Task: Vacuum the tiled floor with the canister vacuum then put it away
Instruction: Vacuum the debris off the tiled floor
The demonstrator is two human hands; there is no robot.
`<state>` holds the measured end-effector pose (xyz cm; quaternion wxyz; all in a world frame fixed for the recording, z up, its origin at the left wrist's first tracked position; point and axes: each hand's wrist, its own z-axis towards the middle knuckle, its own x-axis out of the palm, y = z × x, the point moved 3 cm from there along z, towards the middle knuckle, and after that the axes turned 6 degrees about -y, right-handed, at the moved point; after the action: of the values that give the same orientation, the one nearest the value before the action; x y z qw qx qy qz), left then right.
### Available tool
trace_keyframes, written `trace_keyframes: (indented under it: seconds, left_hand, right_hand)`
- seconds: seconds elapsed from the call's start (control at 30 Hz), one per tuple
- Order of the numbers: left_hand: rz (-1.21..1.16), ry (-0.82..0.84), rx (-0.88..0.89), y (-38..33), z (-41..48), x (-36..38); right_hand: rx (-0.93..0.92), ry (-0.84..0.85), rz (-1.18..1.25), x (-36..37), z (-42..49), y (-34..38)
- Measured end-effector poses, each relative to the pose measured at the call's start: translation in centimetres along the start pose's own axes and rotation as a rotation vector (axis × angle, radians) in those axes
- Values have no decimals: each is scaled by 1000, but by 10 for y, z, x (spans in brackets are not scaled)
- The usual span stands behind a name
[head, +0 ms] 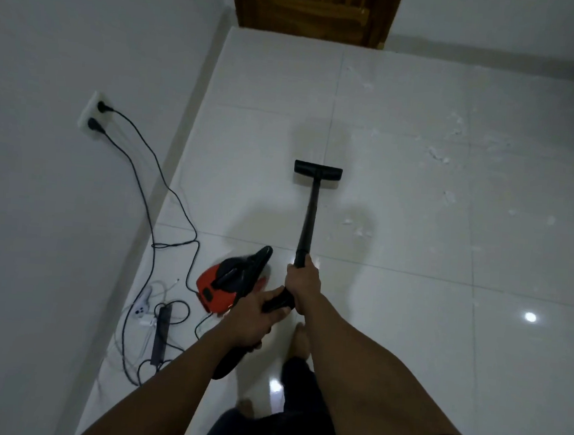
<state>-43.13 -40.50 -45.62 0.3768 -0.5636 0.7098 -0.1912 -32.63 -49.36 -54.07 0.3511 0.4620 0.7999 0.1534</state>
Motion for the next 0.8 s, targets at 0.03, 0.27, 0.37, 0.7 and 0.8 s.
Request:
trace_keyframes:
  seconds: [0.03,0.27,0.37,0.7,0.8]
  left_hand:
    - [9,8,-9,8,-11,5]
    - [-8,54,27,80,-113,31]
    - [-71,90,4,108,-159,41]
    - [-74,157,-8,168,-249,79]
    - [-57,159,-35,182,-261,92]
  right_hand:
    - [8,0,13,0,-9,-11]
    - [23,-32,53,19,-96,-106]
    - [38,-44,50,26,-135,-149]
    - [147,-16,91,33,-211,-249]
    - [162,-11,89,35,-219,-267]
